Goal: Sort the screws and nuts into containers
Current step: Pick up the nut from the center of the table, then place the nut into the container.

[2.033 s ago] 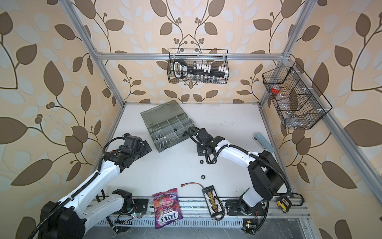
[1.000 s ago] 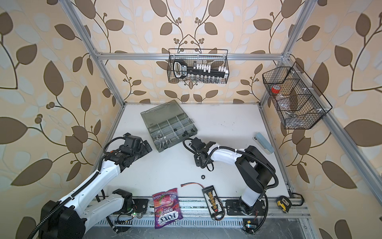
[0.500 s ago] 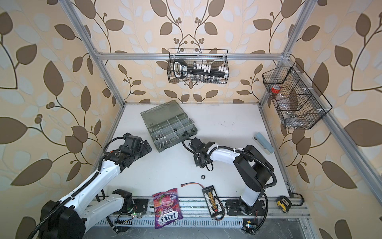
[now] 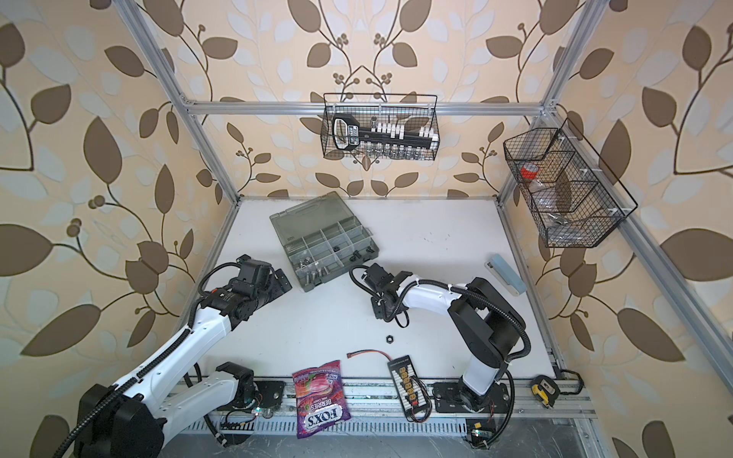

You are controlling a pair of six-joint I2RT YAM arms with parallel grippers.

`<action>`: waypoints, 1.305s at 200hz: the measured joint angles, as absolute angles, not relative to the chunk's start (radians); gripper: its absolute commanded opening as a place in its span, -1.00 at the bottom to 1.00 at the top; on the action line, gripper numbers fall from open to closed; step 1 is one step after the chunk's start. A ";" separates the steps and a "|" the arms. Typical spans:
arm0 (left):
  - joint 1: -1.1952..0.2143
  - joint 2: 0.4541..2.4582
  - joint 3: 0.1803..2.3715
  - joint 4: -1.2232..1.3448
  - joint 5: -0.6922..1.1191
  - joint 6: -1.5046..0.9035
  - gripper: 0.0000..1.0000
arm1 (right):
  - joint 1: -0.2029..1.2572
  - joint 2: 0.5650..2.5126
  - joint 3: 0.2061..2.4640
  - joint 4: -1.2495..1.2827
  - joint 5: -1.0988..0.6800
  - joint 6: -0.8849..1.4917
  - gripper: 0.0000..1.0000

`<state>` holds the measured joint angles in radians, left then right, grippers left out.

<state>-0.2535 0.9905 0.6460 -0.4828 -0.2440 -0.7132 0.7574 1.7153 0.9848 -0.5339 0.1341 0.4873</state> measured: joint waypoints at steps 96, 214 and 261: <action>-0.253 0.991 0.646 -0.483 -0.244 -0.714 0.98 | 0.757 1.846 1.388 -0.522 0.150 0.371 -0.81; -0.253 0.981 0.646 -0.503 -0.247 -0.713 0.98 | 0.705 2.171 1.875 -0.493 0.153 0.264 -0.80; -0.253 0.965 0.646 -0.509 -0.263 -0.709 0.98 | 0.689 2.274 1.958 -0.491 0.142 0.253 -0.80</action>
<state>-0.2535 0.9646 0.6464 -0.5087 -0.2634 -0.7094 0.6888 2.2742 1.9575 -0.4908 0.1421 0.2531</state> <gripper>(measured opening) 0.989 0.209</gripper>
